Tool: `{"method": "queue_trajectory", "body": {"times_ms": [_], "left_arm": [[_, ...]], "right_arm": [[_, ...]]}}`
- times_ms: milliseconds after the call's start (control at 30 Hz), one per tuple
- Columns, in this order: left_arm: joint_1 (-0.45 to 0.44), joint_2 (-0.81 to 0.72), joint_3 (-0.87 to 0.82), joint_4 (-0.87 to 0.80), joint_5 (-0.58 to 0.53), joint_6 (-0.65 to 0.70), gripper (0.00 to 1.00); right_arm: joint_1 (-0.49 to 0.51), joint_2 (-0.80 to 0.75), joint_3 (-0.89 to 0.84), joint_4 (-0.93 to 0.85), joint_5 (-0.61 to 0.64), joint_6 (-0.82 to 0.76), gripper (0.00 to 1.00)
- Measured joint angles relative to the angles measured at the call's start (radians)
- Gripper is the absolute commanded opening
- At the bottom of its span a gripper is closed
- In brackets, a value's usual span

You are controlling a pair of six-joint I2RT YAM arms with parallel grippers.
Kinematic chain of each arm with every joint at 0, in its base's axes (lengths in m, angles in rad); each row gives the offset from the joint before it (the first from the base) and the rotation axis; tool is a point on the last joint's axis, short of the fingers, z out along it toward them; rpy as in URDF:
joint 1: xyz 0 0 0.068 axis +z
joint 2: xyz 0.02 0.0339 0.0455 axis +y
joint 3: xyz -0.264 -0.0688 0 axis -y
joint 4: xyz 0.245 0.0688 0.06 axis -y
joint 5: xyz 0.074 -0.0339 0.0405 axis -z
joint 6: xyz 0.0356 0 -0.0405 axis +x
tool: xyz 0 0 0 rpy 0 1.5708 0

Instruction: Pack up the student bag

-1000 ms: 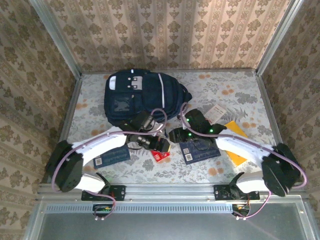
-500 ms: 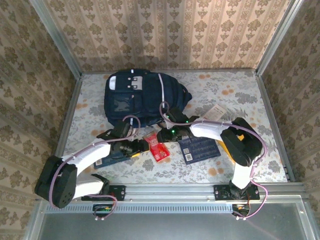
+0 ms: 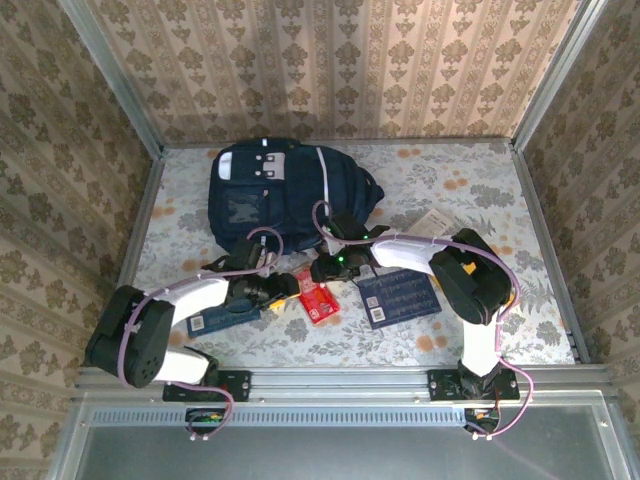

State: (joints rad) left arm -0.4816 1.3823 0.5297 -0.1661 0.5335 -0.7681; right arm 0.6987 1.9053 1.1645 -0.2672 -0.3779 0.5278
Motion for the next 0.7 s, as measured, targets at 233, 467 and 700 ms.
{"method": "queue_trajectory", "body": {"times_ms": [233,467,700], "left_arm": [[0.009,0.013,0.001,0.003,0.014,0.0,0.57],[0.014,0.041,0.002,0.037,0.046,0.0,0.53],[0.018,0.044,-0.003,0.04,0.047,0.0,0.49]], "right_arm": [[-0.005,0.026,0.001,-0.002,-0.026,-0.001,0.47],[-0.004,0.032,-0.02,0.06,-0.147,0.028,0.46],[-0.014,0.036,-0.065,0.158,-0.282,0.11,0.45]]}}
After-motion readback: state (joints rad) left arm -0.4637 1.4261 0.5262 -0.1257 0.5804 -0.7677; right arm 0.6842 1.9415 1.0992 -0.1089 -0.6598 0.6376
